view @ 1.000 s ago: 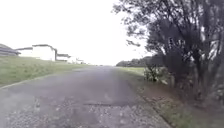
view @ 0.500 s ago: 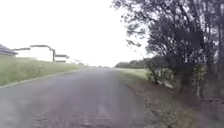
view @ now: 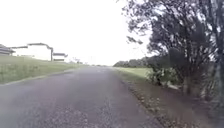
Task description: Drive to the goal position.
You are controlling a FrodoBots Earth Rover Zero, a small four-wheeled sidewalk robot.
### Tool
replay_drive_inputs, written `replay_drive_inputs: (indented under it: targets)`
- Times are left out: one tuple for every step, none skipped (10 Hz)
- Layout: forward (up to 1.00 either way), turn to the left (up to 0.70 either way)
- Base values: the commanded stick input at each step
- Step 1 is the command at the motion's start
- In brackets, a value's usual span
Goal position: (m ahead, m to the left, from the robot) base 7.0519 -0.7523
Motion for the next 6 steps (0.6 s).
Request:
replay_drive_inputs:
  targets:
    - [1.0,0.27]
    - [1.0,0.24]
    - [1.0,0.06]
    - [1.0,0.0]
    - [1.0,0.0]
    - [1.0,0.0]
